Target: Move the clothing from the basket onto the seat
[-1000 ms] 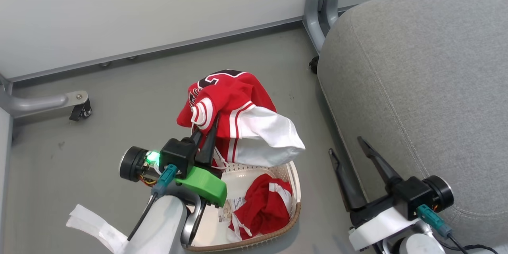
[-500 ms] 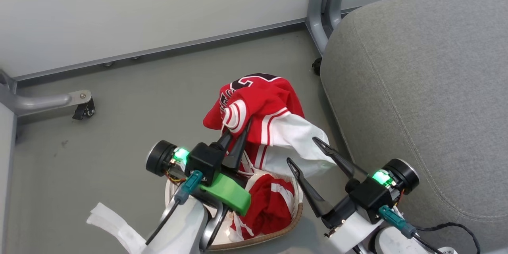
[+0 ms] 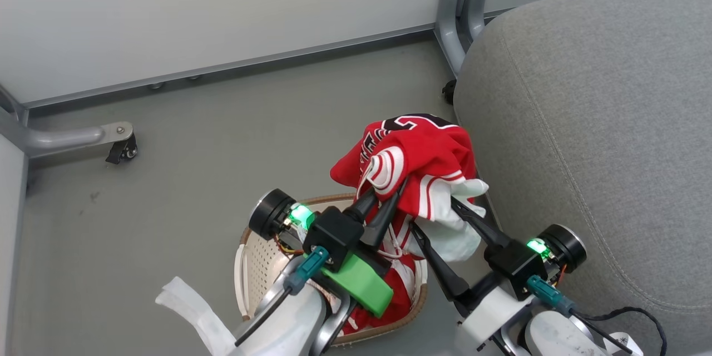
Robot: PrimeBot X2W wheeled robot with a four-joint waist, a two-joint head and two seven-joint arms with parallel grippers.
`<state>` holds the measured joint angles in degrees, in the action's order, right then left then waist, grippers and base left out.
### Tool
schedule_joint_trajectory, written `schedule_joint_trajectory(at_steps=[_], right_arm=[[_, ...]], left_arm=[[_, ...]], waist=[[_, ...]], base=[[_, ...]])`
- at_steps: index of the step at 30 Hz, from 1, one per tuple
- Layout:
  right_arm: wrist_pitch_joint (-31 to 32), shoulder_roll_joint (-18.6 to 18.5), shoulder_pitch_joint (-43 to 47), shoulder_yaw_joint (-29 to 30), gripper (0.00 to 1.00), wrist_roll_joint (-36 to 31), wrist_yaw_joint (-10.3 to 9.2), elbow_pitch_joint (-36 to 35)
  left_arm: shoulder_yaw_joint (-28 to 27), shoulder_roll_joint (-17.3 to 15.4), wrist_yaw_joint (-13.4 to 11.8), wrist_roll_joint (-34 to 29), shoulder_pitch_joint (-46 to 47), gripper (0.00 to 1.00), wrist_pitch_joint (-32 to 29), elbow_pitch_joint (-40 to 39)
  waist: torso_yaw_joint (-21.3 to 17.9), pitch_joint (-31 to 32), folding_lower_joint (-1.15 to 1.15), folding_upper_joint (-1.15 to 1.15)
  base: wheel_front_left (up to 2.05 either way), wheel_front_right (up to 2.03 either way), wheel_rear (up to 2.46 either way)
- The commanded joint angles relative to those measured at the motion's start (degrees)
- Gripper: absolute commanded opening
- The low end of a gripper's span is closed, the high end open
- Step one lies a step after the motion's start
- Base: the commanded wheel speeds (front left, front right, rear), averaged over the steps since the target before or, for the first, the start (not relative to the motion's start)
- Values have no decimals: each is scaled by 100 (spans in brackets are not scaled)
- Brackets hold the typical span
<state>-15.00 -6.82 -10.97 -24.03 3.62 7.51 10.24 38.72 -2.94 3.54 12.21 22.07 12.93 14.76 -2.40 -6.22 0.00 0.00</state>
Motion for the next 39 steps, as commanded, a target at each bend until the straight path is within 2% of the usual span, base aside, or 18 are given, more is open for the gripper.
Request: schedule_joint_trajectory(at_steps=[1, 8, 9, 10, 11, 12, 25, 26, 27, 28, 39], right_arm=[[-28, -50, -35, -30, 100, 25, -4, 80], [-28, -34, -22, -101, 100, 44, -4, 379], [-28, -28, -27, -103, 50, 39, -4, 396], [-28, -23, -21, -121, 38, 45, -4, 410], [-28, -30, -14, -148, 7, 43, -4, 428], [-28, -38, -6, -161, 0, 42, -4, 440], [-28, -67, 163, -134, 0, 141, -4, 335], [-28, -65, 183, -127, 0, 148, -4, 325], [-28, -65, 201, -117, 0, 150, -4, 312], [-28, -66, 210, -112, 0, 153, -4, 302], [-29, -30, 210, 14, 0, 183, -4, 181]], left_arm=[[45, 5, 8, 43, 105, 0, -3, -73], [316, 6, -45, 190, 80, 0, -94, -156], [340, 6, -43, 200, 72, 0, -102, -150], [358, 6, -48, 224, 64, 0, -97, -145], [380, 6, -55, 241, 50, 0, -100, -135], [398, 6, -61, 250, 38, 0, -104, -124], [456, -6, -165, 345, 7, 0, -46, 70], [455, -11, -176, 334, 13, 2, -39, 84], [458, -19, -197, 321, 19, 84, -27, 99], [453, -23, -221, 313, 17, 100, -25, 118], [467, -114, -340, 246, 115, 100, 7, 258]], waist=[[6, 16, 0, 0], [48, 148, 0, 0], [55, 169, 0, 0], [60, 185, 0, 0], [65, 202, 0, 0], [70, 215, 0, 0], [80, 253, 0, 0], [78, 255, 0, 0], [76, 256, 0, 0], [75, 256, 0, 0], [61, 244, 0, 0]], base=[[0, 0, 0], [0, 0, 0], [0, 0, 0], [0, 0, 0], [0, 0, 0], [0, 0, 0], [0, 0, 0], [0, 0, 0], [0, 0, 0], [0, 0, 0], [0, 0, 0]])
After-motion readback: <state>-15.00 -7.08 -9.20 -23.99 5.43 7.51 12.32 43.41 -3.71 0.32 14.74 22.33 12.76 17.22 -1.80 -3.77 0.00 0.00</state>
